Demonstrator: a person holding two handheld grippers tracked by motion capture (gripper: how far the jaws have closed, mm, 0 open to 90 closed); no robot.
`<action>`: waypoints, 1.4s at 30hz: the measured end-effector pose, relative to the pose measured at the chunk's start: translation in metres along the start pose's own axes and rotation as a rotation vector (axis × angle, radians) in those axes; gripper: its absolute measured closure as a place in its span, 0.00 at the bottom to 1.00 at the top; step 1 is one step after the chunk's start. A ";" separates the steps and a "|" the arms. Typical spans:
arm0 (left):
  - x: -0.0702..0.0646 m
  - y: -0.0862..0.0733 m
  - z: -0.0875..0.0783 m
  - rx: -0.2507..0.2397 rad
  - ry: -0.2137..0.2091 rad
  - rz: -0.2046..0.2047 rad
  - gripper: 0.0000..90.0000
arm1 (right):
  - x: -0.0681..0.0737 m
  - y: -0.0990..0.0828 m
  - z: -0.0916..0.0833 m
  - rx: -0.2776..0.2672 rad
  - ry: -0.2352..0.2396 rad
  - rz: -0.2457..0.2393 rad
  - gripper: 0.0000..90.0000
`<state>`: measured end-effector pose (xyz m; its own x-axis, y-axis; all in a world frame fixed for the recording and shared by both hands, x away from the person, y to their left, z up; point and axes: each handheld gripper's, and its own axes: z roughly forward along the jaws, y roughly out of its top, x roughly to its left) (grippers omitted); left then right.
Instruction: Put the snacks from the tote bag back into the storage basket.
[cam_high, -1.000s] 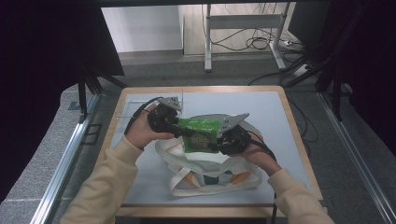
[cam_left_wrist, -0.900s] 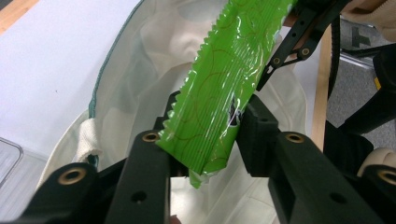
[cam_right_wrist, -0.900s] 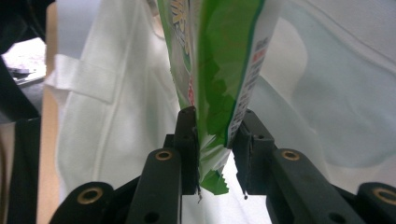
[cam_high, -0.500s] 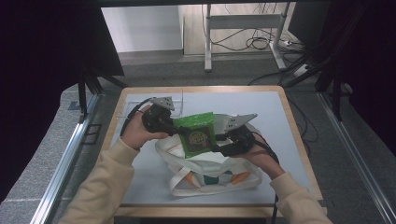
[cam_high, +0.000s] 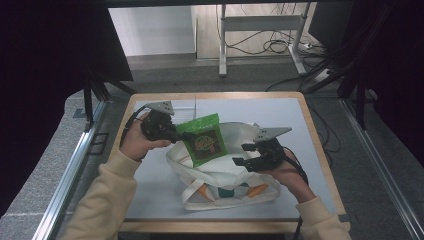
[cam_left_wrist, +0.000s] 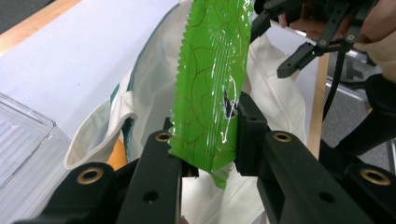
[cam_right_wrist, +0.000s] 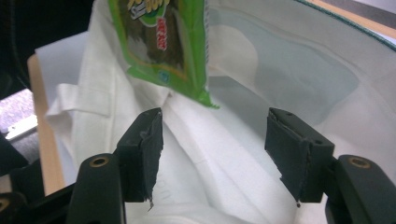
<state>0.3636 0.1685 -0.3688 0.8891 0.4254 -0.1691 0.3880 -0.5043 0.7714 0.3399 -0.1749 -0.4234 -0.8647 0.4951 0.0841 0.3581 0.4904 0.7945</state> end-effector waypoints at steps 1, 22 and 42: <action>0.000 0.000 -0.001 -0.005 0.000 -0.008 0.83 | 0.000 -0.001 -0.001 -0.001 0.000 0.001 0.41; 0.002 0.018 -0.030 -0.090 0.031 -0.031 0.83 | 0.000 -0.006 -0.013 0.018 -0.042 0.017 0.39; 0.019 0.034 -0.064 -0.149 0.080 -0.049 0.83 | -0.003 -0.010 -0.008 0.030 -0.049 0.039 0.39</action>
<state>0.3785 0.2075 -0.3067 0.8458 0.5078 -0.1638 0.3846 -0.3674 0.8468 0.3365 -0.1871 -0.4269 -0.8319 0.5485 0.0843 0.4020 0.4909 0.7729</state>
